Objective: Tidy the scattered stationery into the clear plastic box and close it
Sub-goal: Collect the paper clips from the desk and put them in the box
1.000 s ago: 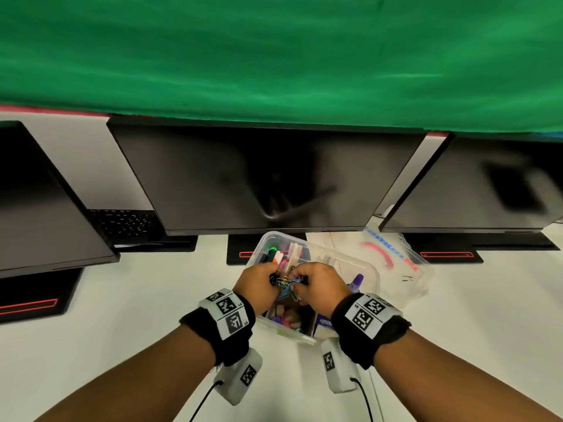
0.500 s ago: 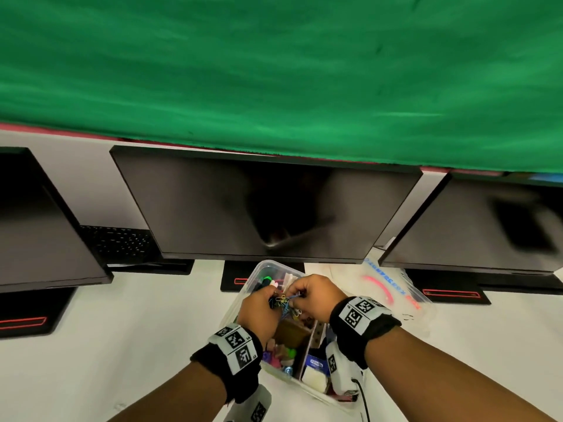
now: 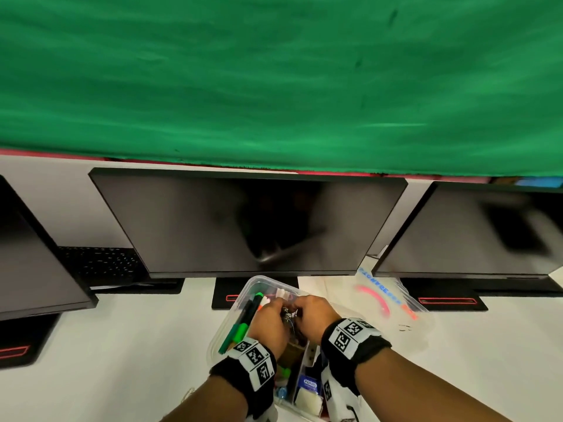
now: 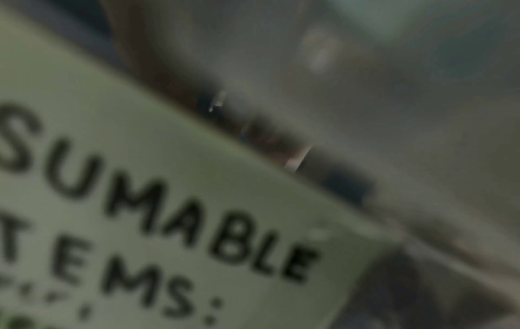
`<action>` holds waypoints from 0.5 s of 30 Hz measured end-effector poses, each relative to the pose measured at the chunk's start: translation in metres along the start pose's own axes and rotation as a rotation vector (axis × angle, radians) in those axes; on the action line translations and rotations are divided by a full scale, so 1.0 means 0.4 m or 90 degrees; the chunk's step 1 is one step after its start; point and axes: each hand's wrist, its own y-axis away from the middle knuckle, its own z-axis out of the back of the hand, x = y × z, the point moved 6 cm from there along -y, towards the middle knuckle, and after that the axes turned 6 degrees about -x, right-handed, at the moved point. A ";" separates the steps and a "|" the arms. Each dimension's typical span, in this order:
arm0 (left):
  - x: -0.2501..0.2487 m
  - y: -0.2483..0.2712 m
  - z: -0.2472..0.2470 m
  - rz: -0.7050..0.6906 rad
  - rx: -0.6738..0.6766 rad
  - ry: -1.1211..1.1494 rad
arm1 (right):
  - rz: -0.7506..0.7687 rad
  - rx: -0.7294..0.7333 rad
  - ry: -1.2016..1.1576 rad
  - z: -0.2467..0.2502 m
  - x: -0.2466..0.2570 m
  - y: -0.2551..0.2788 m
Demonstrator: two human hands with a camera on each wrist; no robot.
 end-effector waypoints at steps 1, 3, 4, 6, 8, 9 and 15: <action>0.001 0.002 -0.002 -0.001 0.004 0.001 | -0.001 0.003 0.005 -0.004 -0.002 0.002; 0.005 0.004 -0.010 -0.009 0.017 0.004 | -0.011 0.011 0.010 -0.009 -0.012 0.008; 0.006 0.005 -0.012 -0.014 0.025 0.011 | -0.020 0.013 0.012 -0.010 -0.016 0.011; 0.016 0.004 -0.015 -0.012 0.040 0.021 | -0.027 0.014 0.018 -0.012 -0.022 0.016; 0.029 0.001 -0.018 -0.008 0.055 0.055 | -0.033 0.013 0.020 -0.013 -0.025 0.023; 0.036 0.000 -0.018 -0.007 0.061 0.081 | -0.034 0.012 0.019 -0.012 -0.026 0.027; 0.092 0.005 0.050 0.016 0.044 0.230 | -0.029 -0.016 -0.019 0.003 -0.012 0.058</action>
